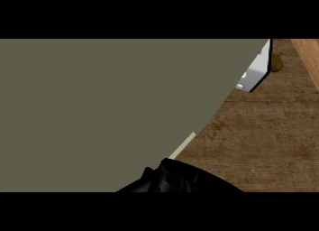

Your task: Pick up the wine, place it into the cabinet and close the cabinet

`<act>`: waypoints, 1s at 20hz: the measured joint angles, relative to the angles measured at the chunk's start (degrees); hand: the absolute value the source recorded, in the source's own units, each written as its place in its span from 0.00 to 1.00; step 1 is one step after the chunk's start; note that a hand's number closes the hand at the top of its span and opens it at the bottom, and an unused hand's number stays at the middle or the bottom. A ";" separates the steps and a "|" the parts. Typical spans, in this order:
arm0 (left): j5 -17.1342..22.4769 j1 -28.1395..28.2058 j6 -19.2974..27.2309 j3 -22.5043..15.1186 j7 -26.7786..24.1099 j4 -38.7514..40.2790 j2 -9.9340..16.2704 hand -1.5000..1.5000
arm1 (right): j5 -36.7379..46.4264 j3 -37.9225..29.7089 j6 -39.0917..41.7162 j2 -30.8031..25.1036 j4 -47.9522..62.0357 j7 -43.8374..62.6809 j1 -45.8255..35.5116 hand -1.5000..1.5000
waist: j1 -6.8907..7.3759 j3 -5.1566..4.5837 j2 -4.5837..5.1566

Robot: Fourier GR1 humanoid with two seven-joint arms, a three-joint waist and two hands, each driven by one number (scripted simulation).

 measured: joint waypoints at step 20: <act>-2.05 -0.23 -5.24 5.41 4.27 -0.15 -3.83 1.00 | -10.95 -7.77 -5.58 0.96 33.45 -15.48 -20.06 1.00 | 0.02 0.05 -0.29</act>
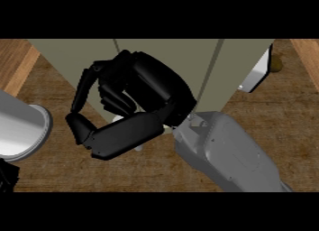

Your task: Pick up the wine, place it into the cabinet and close the cabinet

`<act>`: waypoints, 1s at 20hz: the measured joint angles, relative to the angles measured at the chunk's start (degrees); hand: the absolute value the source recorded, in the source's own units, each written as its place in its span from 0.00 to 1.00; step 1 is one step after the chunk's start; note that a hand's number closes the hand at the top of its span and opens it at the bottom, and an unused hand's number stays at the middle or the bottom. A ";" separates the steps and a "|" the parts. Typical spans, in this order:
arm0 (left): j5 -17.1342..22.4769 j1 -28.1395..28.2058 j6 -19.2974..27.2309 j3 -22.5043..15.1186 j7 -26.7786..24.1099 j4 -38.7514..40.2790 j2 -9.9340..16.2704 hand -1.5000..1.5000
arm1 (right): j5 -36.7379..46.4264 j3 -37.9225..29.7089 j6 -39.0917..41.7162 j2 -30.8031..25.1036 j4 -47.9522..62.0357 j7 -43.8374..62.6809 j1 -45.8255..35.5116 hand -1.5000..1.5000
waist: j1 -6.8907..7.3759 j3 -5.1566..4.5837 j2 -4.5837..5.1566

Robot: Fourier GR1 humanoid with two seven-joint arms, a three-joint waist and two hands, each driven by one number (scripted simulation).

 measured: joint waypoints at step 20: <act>-2.25 -1.23 -1.66 1.53 2.61 -0.39 -2.81 1.00 | 2.49 -8.77 16.60 -1.28 20.72 -12.16 -3.66 1.00 | 1.07 -0.65 -1.38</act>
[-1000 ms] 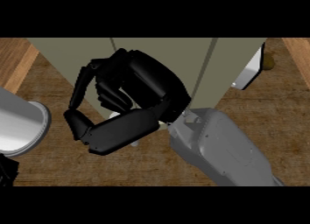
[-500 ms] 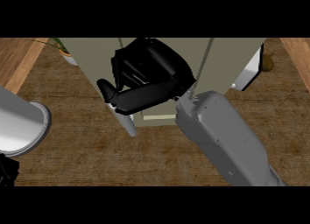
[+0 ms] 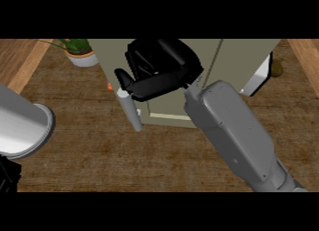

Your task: Pick up the wine, place it into the cabinet and close the cabinet

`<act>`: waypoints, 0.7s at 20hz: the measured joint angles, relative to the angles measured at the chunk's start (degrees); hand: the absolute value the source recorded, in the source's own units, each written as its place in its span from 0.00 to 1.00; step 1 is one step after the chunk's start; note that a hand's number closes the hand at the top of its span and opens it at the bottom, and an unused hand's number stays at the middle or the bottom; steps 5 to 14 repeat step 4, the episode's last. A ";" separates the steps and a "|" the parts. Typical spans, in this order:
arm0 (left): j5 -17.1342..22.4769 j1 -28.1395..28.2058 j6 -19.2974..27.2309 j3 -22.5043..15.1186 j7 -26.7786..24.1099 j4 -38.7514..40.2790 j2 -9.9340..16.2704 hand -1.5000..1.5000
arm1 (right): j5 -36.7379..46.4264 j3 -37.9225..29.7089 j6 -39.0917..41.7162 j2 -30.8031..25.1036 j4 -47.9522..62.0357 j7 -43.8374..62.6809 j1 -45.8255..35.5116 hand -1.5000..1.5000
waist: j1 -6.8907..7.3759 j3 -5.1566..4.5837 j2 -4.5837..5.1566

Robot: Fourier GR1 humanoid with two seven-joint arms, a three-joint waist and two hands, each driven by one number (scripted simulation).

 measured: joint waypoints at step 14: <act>0.58 -1.17 -0.34 0.18 0.58 0.61 -0.12 1.00 | 0.07 -0.33 2.82 -0.05 2.60 -1.46 -1.27 1.00 | 0.23 -0.11 -0.10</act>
